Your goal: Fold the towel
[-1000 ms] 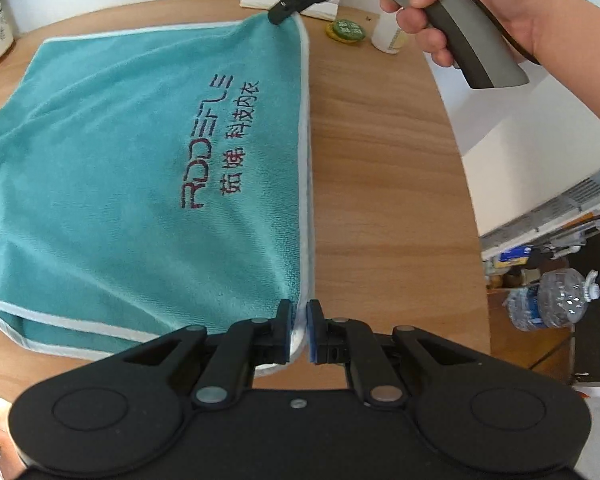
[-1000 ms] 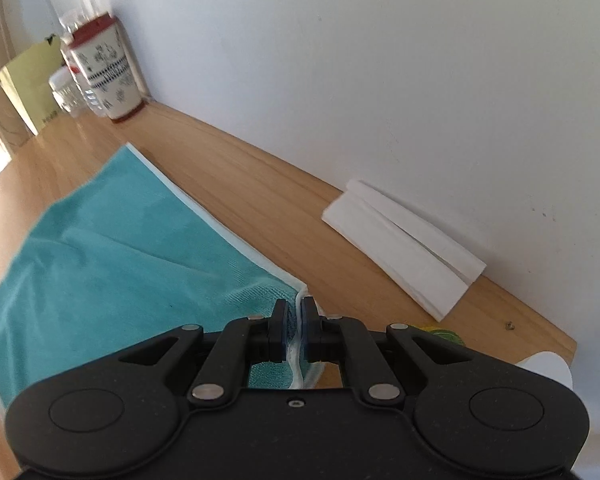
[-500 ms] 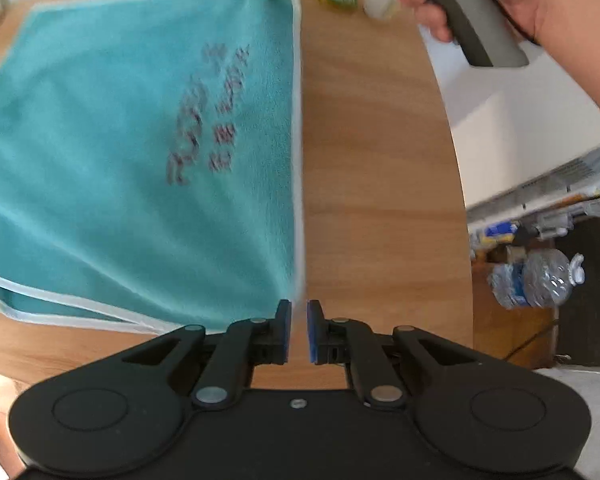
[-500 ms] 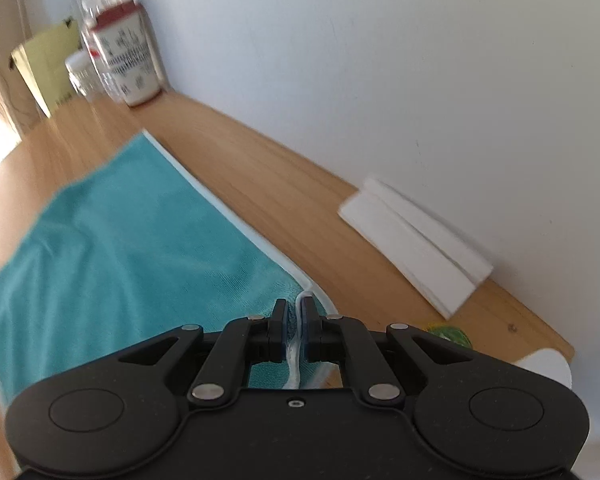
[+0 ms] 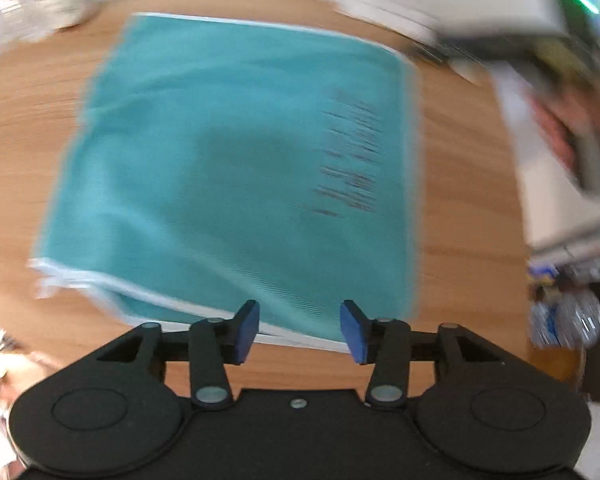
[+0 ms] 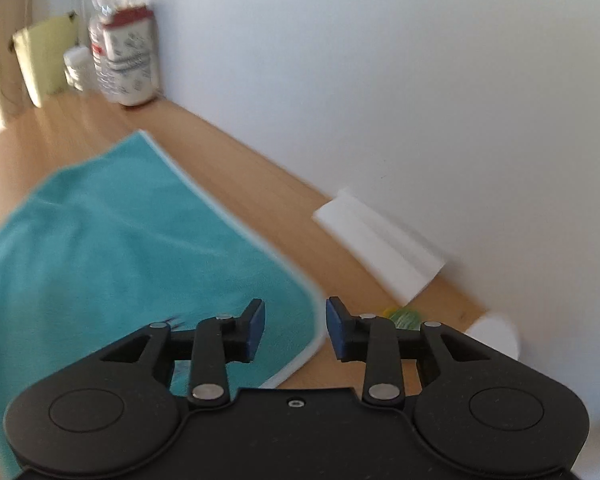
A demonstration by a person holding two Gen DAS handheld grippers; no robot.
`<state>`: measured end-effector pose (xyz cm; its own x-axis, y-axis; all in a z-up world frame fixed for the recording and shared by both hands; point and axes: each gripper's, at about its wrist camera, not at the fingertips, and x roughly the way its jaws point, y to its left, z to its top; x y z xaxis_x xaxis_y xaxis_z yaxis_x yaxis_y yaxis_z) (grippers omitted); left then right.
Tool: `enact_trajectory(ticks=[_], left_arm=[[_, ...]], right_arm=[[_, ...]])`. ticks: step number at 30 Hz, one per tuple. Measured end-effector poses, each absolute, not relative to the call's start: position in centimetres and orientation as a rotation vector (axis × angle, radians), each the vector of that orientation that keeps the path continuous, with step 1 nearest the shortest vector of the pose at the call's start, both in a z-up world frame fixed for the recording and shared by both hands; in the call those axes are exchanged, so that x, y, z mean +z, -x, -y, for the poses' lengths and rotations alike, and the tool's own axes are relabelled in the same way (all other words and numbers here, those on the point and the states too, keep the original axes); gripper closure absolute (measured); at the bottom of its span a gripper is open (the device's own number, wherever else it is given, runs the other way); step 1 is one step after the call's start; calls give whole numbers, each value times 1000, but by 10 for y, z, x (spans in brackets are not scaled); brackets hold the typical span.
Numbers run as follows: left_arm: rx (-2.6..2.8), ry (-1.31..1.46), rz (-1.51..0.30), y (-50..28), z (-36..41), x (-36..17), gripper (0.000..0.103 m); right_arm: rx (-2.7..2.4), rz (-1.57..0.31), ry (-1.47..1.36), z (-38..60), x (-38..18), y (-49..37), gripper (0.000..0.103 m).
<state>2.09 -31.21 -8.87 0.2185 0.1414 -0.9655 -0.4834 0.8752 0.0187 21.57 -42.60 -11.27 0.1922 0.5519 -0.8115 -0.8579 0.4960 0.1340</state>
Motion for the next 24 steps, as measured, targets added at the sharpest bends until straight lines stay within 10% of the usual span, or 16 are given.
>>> enact_trajectory(ticks=[24], left_arm=[[85, 381, -1336, -14, 106, -127, 28]], right_arm=[[596, -1236, 242, 387, -123, -55, 65]])
